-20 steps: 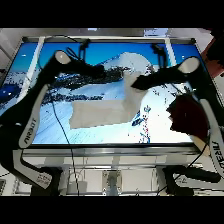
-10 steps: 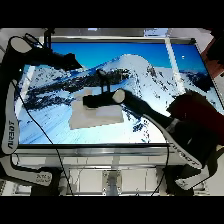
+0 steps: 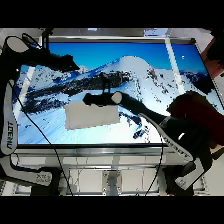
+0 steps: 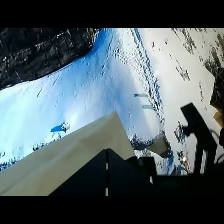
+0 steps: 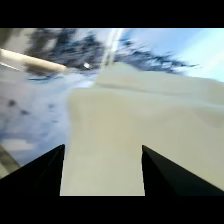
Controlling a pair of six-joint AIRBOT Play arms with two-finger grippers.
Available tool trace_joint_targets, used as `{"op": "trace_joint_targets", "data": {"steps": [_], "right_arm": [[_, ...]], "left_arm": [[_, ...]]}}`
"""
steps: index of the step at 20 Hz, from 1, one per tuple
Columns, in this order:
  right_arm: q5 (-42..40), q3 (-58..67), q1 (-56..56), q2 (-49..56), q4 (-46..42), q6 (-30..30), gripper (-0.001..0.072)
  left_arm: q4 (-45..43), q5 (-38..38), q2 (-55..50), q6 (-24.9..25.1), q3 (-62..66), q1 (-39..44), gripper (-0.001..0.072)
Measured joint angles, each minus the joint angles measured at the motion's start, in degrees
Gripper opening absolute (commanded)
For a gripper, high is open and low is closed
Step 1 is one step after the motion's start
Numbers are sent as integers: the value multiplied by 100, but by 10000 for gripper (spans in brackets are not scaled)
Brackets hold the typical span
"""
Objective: Fold the shirts.
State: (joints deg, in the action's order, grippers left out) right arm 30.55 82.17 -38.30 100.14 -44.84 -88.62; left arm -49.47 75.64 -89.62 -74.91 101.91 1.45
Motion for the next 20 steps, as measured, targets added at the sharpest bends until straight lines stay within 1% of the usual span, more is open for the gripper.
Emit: {"op": "trace_joint_targets", "data": {"steps": [3,5,6,7,8,11,12,16,20], "right_arm": [[1416,-7,890,-24,-619,-13,544],[2201,-52,1412,-35,-855,-15,546],[2531,-109,1624,-35,-942,-15,562],[2721,-168,1790,-35,-986,-15,601],[2848,-238,1937,-35,-1025,-13,623],[3123,-378,2151,55,-896,155,632],[3145,-407,2175,120,-713,297,658],[3088,-452,2170,470,389,855,658],[2822,-461,2033,743,1196,1084,656]], "left_arm": [[-4,2,0,55,0,0,8],[-7,-68,0,81,0,0,8],[-13,-96,0,83,0,0,8],[-11,-125,0,87,0,0,8],[-11,-153,0,94,0,0,8],[-11,-203,0,98,0,0,8],[-11,-208,0,98,0,0,8],[-9,-234,-2,101,-2,0,8],[-4,-240,0,125,0,0,8]]}}
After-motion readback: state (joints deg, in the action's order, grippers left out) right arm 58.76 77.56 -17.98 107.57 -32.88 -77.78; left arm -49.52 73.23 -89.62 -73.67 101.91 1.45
